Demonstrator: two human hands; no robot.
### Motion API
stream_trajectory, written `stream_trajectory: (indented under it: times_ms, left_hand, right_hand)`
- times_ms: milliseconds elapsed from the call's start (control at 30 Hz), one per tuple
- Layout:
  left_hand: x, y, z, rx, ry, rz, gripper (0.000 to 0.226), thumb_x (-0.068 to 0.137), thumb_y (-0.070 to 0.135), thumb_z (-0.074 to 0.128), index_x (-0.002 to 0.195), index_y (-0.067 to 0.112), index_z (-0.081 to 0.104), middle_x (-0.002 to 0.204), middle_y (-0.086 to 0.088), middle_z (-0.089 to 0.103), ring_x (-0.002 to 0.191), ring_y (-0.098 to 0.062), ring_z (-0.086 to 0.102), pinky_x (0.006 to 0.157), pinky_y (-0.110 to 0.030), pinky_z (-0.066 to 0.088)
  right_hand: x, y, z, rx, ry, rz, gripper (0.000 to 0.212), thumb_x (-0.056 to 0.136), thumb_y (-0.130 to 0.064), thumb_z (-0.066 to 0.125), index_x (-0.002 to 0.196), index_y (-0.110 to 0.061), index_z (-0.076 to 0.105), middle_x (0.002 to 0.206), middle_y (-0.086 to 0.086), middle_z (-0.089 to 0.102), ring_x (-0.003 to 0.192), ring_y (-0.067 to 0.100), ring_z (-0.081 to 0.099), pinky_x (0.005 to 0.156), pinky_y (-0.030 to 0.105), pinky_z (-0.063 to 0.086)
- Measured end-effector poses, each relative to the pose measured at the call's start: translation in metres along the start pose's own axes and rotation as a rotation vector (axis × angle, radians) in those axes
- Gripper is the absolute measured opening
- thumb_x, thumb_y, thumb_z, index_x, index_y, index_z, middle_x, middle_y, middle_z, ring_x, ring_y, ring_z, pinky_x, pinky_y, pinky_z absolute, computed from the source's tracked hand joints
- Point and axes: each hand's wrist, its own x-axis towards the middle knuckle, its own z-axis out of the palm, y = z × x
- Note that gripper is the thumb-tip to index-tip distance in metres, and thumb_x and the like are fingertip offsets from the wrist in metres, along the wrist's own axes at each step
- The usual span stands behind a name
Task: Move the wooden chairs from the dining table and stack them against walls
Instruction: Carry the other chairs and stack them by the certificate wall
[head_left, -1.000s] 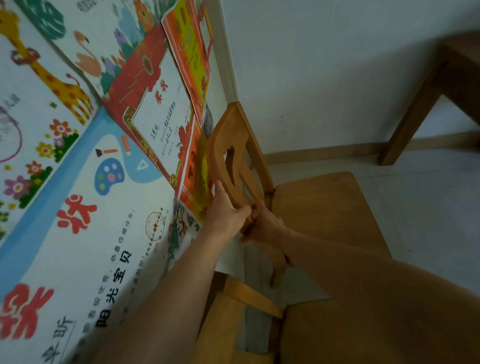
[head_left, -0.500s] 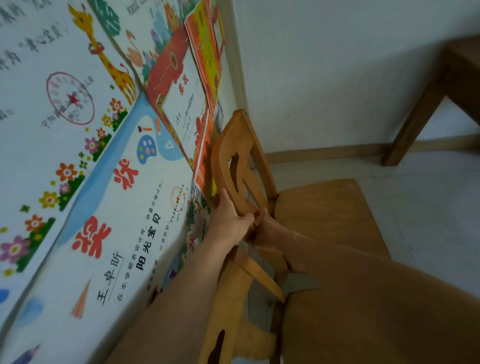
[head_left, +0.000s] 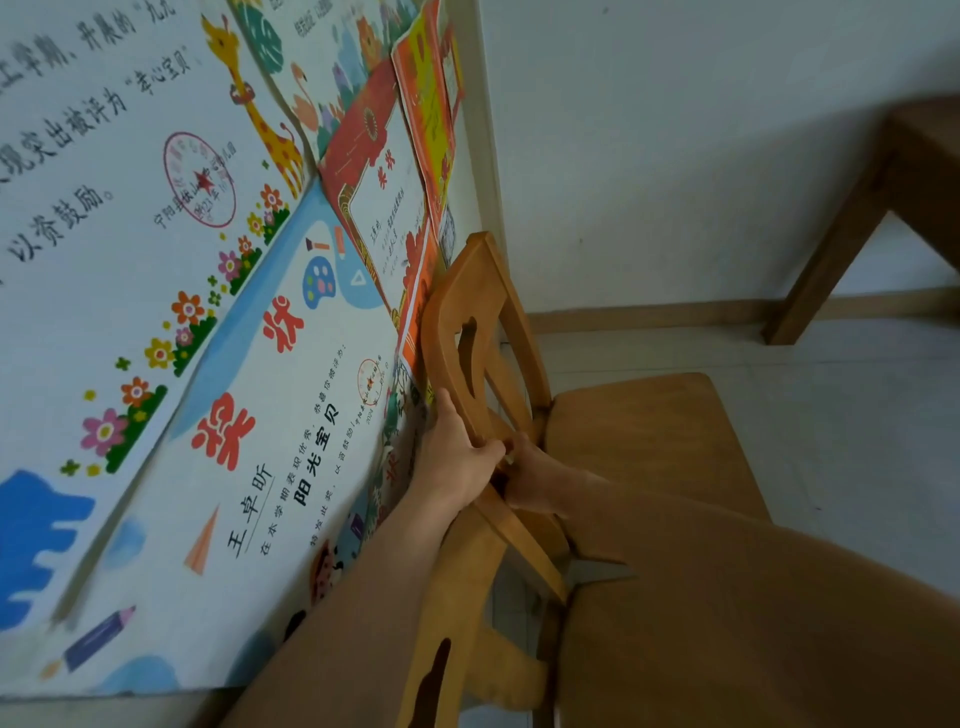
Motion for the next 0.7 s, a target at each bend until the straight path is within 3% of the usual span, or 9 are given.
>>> stream_trajectory:
  times_ms: [133,200,300,367,533,700]
  left_hand:
    - [-0.006,-0.001,0.001,0.001,0.019,0.027,0.095,0.093,0.026,0.062,0.155,0.023,-0.009,0.152,-0.007,0.037,0.129,-0.024,0.048,0.089,-0.026,0.041]
    - [-0.011,-0.002,0.004,0.037,0.044,0.051,0.094,0.095,0.027,0.059,0.153,0.029,-0.015,0.156,-0.006,0.029,0.132,-0.025,0.045,0.093,-0.029,0.042]
    - [-0.017,-0.002,0.010,0.167,0.078,0.088,0.087,0.099,0.032,0.049,0.151,0.029,-0.021,0.152,-0.011,0.033,0.123,-0.026,0.052,0.093,-0.033,0.046]
    - [-0.018,-0.002,0.013,0.235,0.103,0.089,0.081,0.100,0.034,0.044,0.152,0.026,-0.018,0.148,-0.013,0.036,0.119,-0.028,0.055,0.095,-0.041,0.050]
    - [-0.014,-0.001,0.013,0.279,0.112,0.053,0.075,0.100,0.033,0.043,0.155,0.018,-0.006,0.151,-0.013,0.035,0.127,-0.029,0.049,0.099,-0.041,0.044]
    - [-0.017,-0.005,0.017,0.254,0.144,0.034,0.073,0.100,0.031,0.044,0.155,0.020,-0.003,0.156,-0.009,0.032,0.130,-0.028,0.047,0.103,-0.043,0.042]
  right_hand:
    - [-0.002,-0.004,-0.003,-0.037,-0.044,-0.006,0.066,0.090,-0.017,0.058,0.146,-0.019,0.024,0.106,0.000,0.052,0.092,0.015,0.056,0.067,0.026,0.047]
    - [-0.003,-0.007,-0.003,-0.065,-0.049,-0.029,0.063,0.093,-0.021,0.055,0.148,-0.017,0.024,0.116,0.003,0.054,0.098,0.017,0.055,0.072,0.027,0.047]
    - [-0.004,-0.011,0.000,-0.083,-0.039,-0.075,0.050,0.097,-0.028,0.051,0.142,-0.011,0.038,0.123,0.009,0.060,0.104,0.022,0.060,0.091,0.039,0.052]
    - [-0.005,-0.014,0.002,-0.102,-0.037,-0.095,0.043,0.097,-0.031,0.050,0.135,-0.010,0.047,0.116,0.009,0.063,0.101,0.024,0.063,0.092,0.044,0.053]
    - [-0.009,-0.011,0.006,-0.194,-0.004,-0.092,0.045,0.096,-0.035,0.049,0.136,-0.016,0.045,0.128,0.008,0.057,0.118,0.031,0.053,0.102,0.048,0.044]
    - [-0.009,-0.006,0.009,-0.169,-0.002,-0.100,0.042,0.096,-0.034,0.049,0.134,-0.016,0.047,0.128,0.009,0.057,0.120,0.031,0.052,0.103,0.048,0.043]
